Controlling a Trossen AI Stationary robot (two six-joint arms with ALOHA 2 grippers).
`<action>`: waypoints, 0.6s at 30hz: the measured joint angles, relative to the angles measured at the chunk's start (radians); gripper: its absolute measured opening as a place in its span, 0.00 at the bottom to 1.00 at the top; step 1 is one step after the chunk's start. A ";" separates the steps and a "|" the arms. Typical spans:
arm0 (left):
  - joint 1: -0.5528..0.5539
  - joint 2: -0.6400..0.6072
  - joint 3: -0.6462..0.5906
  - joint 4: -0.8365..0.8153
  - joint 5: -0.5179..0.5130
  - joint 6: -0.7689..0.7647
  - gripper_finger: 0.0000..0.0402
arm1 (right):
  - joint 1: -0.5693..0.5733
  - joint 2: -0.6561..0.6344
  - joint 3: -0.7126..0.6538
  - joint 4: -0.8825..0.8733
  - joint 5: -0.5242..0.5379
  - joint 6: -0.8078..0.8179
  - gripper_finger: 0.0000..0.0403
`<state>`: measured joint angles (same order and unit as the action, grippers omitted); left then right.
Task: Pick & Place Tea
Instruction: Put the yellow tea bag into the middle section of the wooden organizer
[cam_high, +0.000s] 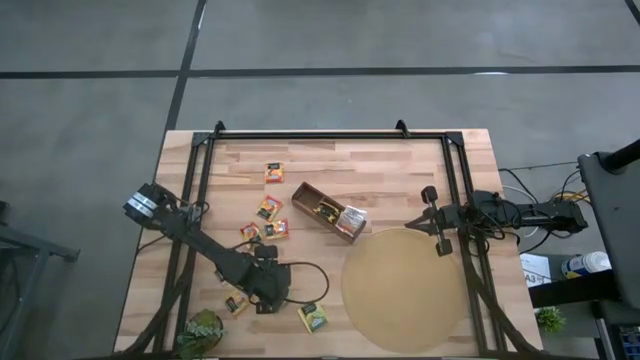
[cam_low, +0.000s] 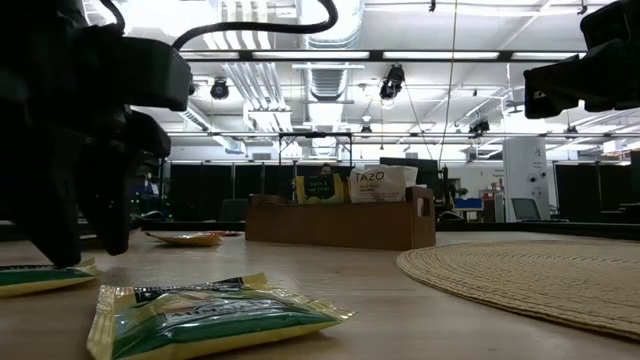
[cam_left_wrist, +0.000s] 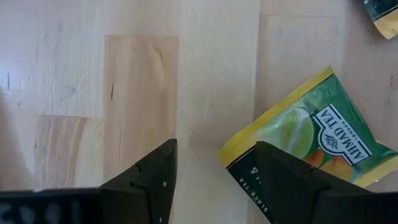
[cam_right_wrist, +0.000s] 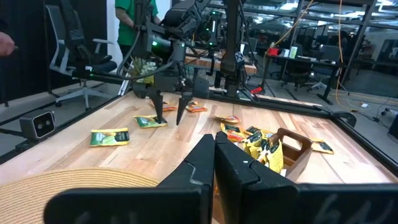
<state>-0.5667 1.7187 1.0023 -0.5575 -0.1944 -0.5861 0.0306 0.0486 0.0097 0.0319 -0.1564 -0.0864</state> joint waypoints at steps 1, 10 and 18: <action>0.000 0.000 0.000 0.000 0.002 0.000 0.52 | 0.000 0.000 0.000 0.000 0.000 0.000 0.02; 0.002 -0.001 0.020 -0.040 0.021 -0.011 0.52 | 0.000 0.000 0.000 0.000 0.000 0.000 0.02; 0.003 -0.004 0.076 -0.072 0.052 -0.015 0.52 | 0.000 0.000 0.000 0.000 0.000 0.000 0.02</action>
<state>-0.5640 1.7149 1.0781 -0.6292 -0.1421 -0.6011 0.0307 0.0486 0.0097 0.0319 -0.1565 -0.0864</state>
